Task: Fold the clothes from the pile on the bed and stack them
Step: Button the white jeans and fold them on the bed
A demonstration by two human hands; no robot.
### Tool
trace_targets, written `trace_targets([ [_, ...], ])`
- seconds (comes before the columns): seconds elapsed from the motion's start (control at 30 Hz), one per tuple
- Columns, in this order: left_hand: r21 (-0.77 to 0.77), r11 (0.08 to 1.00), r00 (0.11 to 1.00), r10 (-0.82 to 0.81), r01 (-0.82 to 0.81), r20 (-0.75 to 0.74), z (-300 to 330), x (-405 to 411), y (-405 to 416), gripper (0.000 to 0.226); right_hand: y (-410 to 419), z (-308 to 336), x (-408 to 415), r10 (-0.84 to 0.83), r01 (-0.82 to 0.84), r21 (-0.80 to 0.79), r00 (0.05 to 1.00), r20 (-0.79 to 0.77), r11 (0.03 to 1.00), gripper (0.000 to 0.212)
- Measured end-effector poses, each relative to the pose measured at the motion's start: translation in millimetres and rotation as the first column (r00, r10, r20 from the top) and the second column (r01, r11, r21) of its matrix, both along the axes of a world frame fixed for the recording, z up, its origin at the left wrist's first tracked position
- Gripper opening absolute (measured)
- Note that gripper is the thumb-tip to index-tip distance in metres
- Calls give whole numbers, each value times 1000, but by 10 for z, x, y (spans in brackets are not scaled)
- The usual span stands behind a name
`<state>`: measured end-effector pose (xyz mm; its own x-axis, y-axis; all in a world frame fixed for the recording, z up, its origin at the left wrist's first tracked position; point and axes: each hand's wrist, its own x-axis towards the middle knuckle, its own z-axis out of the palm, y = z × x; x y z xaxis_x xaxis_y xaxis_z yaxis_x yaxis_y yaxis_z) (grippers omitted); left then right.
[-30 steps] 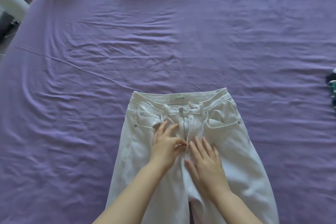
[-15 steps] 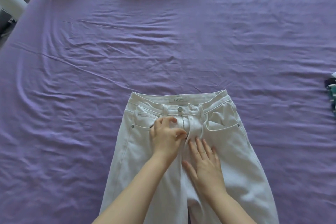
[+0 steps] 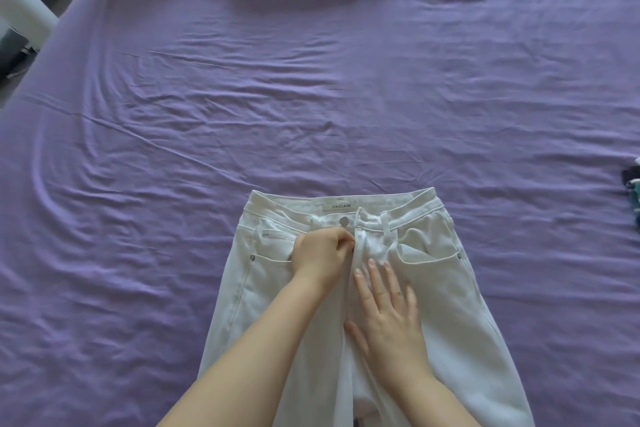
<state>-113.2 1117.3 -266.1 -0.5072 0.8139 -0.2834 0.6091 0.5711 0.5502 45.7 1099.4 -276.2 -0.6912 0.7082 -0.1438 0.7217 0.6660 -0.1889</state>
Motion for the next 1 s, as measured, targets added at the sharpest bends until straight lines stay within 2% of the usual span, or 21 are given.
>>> trace_targets([
  [0.13, -78, 991, 994, -110, 111, 21, -51, -58, 54, 16, 58, -57, -11, 81, -84, 44, 995, 65, 995, 65],
  [0.33, -108, 971, 977, -215, 212, -14, -139, -149, 72, 17, 103, -142, -9, 80, -83, 36, 993, 83, 996, 63],
  [0.47, -48, 996, 996, -76, 73, -53, -142, -149, 146, 17, 130, -147, -35, 68, -72, 62, 995, 67, 996, 60],
  [0.7, -45, 995, 995, 89, -91, -45, -136, -105, 243, 15, 150, -140, -65, 71, -69, -32, 992, 101, 997, 60],
  [0.83, -71, 995, 996, 71, -75, -57, -99, -73, 244, 12, 183, -77, -73, 88, -85, -43, 992, 86, 995, 59],
  [0.9, -49, 993, 994, 111, -112, -20, -71, -112, 250, 25, 269, 12, -99, 87, -84, -66, 995, 40, 994, 52],
  [1.0, -95, 991, 996, 92, -93, -12, -41, -188, 310, 42, 495, 56, -168, 116, -121, -38, 987, -107, 992, 25],
])
